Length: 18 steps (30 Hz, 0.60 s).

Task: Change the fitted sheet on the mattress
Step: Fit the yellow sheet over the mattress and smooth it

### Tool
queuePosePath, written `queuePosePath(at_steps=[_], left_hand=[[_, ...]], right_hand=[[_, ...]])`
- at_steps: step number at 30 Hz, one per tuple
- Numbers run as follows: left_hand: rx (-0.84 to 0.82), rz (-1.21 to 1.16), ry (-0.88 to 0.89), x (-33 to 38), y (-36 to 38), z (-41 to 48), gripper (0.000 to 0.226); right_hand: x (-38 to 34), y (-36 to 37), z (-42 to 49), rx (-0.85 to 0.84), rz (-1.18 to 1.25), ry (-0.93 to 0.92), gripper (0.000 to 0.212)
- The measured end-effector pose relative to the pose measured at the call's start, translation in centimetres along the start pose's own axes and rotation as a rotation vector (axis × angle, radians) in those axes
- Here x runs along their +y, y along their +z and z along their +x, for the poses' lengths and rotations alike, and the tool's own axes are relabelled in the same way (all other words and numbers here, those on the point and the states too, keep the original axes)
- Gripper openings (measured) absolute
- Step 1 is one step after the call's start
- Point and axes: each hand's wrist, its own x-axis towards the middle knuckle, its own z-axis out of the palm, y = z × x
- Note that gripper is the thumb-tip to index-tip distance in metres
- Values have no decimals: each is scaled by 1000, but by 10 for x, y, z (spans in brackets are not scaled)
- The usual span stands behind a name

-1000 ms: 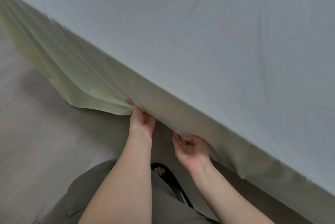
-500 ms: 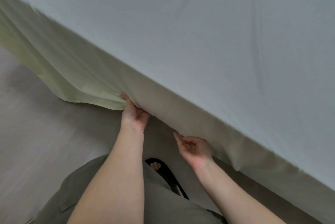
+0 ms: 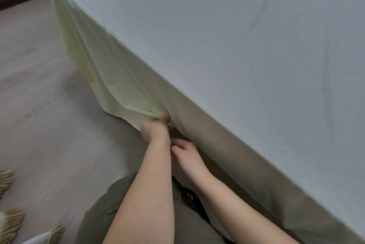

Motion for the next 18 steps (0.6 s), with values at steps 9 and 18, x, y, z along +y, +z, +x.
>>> queuePosePath(at_steps=[9,18], left_hand=[[53,-91,659,108,-69,10,31],[43,68,659,136,-93,9,22]], right_hand=[[-208,41,51,131,-1047,-1000,38],[-230,55,149,-123,-1322,-945,71]])
